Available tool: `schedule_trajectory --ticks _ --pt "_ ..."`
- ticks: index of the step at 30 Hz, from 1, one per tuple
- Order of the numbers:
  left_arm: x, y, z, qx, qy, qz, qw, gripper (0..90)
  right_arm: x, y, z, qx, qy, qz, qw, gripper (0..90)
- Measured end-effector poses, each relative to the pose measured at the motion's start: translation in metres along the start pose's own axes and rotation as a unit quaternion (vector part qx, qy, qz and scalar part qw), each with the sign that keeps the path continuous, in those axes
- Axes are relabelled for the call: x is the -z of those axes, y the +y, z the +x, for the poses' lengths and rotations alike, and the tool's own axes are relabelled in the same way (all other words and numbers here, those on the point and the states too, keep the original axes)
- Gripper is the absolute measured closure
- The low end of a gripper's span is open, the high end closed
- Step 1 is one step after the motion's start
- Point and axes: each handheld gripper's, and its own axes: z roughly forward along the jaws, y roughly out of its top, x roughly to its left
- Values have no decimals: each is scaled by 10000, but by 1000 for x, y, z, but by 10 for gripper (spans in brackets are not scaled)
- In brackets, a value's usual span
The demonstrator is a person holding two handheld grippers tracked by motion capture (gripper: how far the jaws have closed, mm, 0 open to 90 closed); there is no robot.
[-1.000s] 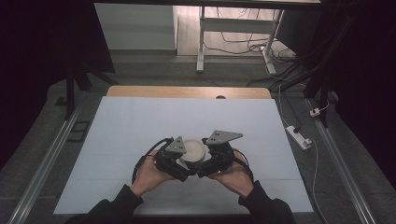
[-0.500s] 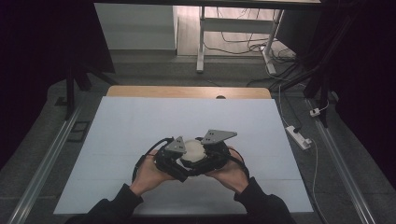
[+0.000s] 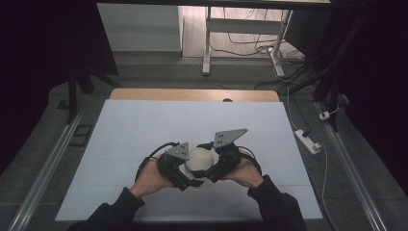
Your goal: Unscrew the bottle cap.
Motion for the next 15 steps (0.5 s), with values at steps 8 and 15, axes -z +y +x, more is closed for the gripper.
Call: schedule_trajectory --ticks 8,15 --pt "-1 1 -1 54 249 25 9997 75 3 0 0 75 -120 -53 9999 3" --pt "0 0 1 381 706 -9 9968 74 9 8 8 -211 -1011 -82 9946 0"
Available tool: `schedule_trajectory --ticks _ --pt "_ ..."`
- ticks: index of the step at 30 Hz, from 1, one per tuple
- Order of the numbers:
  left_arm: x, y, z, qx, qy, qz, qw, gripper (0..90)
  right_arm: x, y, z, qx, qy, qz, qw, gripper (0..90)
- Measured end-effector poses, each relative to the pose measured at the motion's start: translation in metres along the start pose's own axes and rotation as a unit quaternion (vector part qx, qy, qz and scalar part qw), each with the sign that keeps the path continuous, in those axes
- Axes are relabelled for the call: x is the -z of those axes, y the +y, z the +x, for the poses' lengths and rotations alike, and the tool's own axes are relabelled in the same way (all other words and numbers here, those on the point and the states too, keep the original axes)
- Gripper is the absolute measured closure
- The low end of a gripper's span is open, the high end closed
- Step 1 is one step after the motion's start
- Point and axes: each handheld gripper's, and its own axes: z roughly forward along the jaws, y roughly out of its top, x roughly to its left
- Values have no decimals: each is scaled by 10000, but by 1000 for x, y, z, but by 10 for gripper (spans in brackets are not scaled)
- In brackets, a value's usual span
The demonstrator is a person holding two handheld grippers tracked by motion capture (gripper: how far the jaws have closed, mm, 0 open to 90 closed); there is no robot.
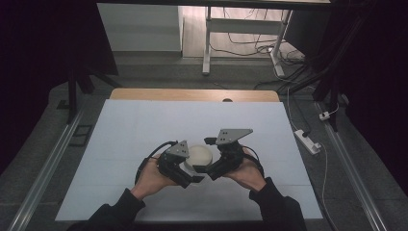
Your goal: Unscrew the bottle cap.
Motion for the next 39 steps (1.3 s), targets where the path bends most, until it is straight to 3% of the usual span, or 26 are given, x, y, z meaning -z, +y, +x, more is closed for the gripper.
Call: schedule_trajectory --ticks 5,11,15,21,25,31,33,34,35,37,39 --pt "0 0 -1 147 352 -10 9993 75 -5 -1 7 -181 -543 44 9983 0" --pt "1 2 -3 240 516 -52 9984 74 -13 0 16 -285 -975 32 9948 0" --pt "1 4 -6 242 550 -80 9982 75 -16 -1 18 -354 -991 -68 9944 35" --pt "2 4 -6 167 445 -75 9988 75 -18 -3 22 -278 -994 -113 9946 72" --pt "3 3 -4 53 93 -131 9999 75 -14 -2 18 -267 -665 -53 9974 73" --pt "5 1 -3 -221 -455 -194 9985 74 -6 -3 9 -94 158 -8 9998 75" --pt "6 2 -3 -385 -654 -178 9970 74 -4 -3 7 16 466 -31 9989 75" --pt "6 2 -3 -385 -654 -178 9970 75 -3 -4 6 92 619 -32 9980 75" --pt "7 1 -4 -493 -838 -206 9950 75 -2 -4 5 147 770 -35 9969 74" --pt "6 1 -6 -593 -904 -198 9939 75 -1 -4 4 260 993 -50 9947 74" --pt "6 2 -8 -625 -851 -146 9943 75 0 -6 4 325 1105 -35 9933 71"
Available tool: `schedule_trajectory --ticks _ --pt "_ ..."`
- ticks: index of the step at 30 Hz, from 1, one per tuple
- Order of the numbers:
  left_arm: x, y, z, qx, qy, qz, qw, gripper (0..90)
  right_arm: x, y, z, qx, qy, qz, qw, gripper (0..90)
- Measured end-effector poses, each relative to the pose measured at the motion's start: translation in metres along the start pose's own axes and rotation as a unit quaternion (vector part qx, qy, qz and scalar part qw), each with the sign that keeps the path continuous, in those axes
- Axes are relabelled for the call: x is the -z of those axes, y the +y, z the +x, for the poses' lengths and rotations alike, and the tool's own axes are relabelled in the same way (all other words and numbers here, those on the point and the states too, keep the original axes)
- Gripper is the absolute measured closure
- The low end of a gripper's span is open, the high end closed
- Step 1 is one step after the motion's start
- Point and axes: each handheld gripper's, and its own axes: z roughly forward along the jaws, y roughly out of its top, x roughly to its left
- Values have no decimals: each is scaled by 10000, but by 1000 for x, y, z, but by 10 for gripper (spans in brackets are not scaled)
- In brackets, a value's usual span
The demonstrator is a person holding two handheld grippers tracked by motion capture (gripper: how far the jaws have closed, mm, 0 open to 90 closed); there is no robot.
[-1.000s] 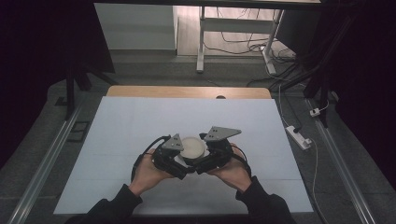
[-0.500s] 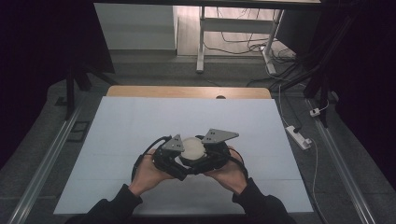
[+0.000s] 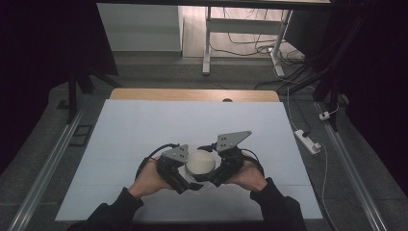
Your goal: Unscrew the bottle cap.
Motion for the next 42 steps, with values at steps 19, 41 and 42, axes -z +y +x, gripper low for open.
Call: schedule_trajectory --ticks 19,41,42 --pt "-3 0 4 880 1371 58 9866 74 -16 7 13 -734 -2101 15 9749 0" --pt "2 -4 6 255 312 28 9992 75 -8 3 7 -310 -932 31 9952 73" --pt "1 -4 7 257 315 41 9992 74 -8 2 6 -301 -922 38 9953 73"
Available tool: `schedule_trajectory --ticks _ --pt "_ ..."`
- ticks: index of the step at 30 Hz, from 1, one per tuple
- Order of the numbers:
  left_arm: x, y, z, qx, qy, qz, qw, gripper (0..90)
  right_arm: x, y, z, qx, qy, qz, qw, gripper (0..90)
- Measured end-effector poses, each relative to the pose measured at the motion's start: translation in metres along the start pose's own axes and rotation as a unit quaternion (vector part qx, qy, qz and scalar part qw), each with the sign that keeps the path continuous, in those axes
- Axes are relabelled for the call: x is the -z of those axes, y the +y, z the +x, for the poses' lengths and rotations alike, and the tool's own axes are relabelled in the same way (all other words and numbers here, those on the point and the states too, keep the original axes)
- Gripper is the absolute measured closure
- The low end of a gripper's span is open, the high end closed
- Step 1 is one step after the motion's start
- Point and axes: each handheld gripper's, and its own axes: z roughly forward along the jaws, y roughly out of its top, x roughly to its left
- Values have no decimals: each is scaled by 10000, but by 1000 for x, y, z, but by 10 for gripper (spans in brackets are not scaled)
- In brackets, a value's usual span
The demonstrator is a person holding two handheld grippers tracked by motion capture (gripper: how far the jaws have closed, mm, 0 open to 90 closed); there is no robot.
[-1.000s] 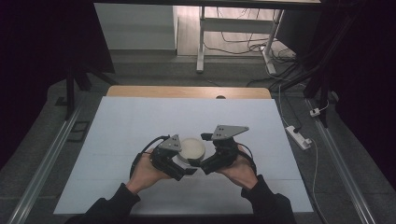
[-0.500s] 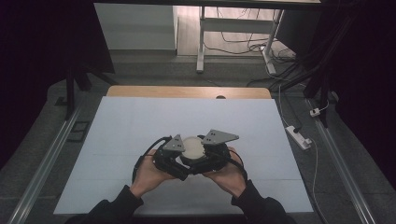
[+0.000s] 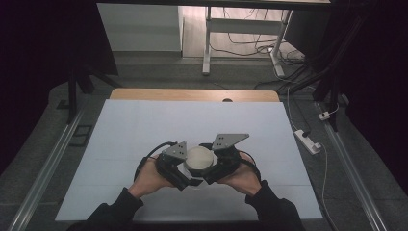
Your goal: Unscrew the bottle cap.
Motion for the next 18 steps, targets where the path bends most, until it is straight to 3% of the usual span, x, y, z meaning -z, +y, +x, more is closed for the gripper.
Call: schedule_trajectory --ticks 18 --pt "-1 -3 3 87 204 88 9997 75 6 4 1 -46 -195 -143 9997 73"
